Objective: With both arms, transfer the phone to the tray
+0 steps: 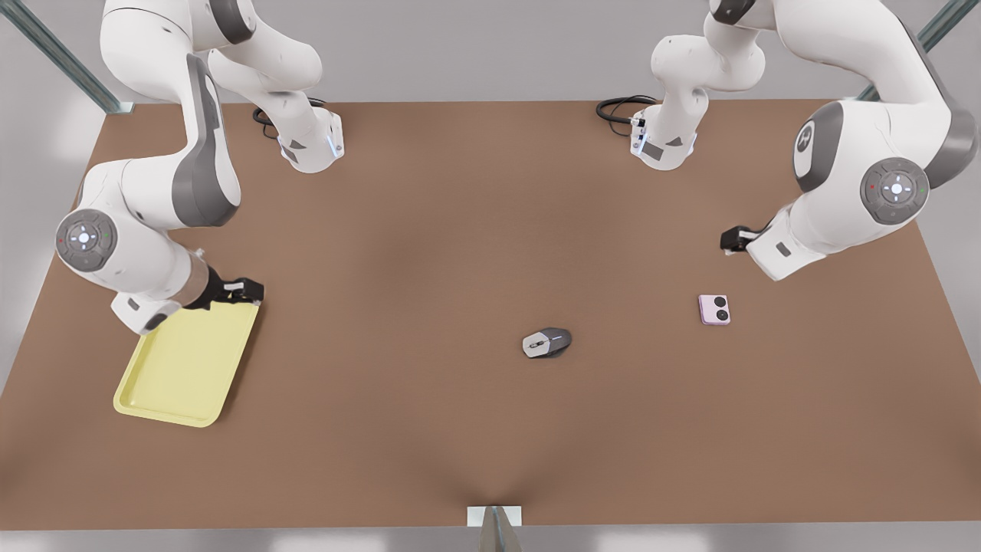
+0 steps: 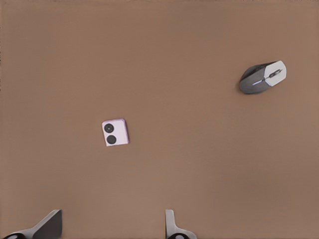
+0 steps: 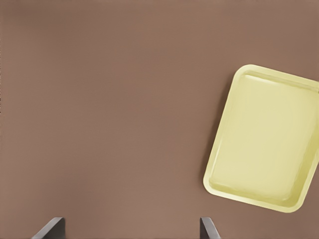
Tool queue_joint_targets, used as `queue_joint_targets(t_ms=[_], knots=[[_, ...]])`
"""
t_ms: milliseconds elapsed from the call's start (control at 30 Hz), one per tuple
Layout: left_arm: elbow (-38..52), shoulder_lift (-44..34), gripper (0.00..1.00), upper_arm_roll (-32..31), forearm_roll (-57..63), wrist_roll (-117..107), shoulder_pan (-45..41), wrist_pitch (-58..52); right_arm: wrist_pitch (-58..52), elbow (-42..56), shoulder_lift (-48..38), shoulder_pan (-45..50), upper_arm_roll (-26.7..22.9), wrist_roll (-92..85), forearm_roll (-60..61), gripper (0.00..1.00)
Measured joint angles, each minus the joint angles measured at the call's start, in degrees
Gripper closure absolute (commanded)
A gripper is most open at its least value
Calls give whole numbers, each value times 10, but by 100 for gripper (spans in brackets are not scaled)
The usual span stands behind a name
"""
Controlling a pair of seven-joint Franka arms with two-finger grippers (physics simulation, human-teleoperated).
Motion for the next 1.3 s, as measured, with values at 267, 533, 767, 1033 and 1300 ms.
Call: queue_joint_targets(t_ms=[267,533,767,1033,1300], knots=[[-241,87,0,6,1,2,71,209,35,0,0,-1,0,6,0,0],[-352,138,0,6,-19,17,111,442,44,0,0,-1,0,10,0,0],[-374,159,0,6,-22,24,121,518,46,0,0,0,0,12,0,0],[-420,143,0,6,-21,36,122,546,47,-1,0,-1,0,14,0,0],[-430,155,0,6,-21,44,123,561,47,-1,0,0,0,15,0,0]])
